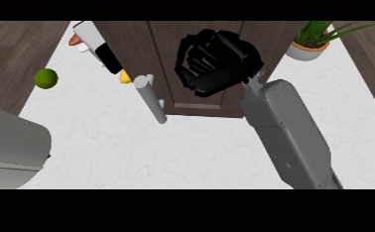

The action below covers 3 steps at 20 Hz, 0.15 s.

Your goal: Pick up the bottled water, place it into the cabinet and close the cabinet

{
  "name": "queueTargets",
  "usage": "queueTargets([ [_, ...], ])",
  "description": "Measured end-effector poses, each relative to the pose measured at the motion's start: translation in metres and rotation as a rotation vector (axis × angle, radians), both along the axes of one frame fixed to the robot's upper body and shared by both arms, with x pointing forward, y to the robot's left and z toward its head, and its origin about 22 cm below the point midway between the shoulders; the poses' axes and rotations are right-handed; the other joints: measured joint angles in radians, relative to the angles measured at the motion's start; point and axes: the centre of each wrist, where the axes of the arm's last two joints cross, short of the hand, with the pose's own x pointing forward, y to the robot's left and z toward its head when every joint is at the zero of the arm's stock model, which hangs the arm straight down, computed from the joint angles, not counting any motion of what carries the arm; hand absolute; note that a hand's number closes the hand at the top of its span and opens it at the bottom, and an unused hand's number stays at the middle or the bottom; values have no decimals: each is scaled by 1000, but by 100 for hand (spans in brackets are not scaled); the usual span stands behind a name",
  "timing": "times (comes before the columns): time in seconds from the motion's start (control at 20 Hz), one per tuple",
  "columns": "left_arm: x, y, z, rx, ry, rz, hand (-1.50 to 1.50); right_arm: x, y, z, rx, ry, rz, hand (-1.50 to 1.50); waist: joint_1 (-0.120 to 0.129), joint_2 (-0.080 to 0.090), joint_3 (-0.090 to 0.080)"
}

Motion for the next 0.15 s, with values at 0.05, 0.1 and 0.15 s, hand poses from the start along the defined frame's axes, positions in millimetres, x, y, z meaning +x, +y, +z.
queueTargets([
  [0.05,-1,-1,-1,-4,2,-5,-150,0,0,0,3,5,7,150,0,0,1],
  [0.1,-1,0,-1,-7,3,-7,-150,1,-1,0,6,7,14,150,0,0,2],
  [0.15,-1,0,-1,-5,3,-7,-150,2,-3,0,16,3,24,150,0,-1,3],
])
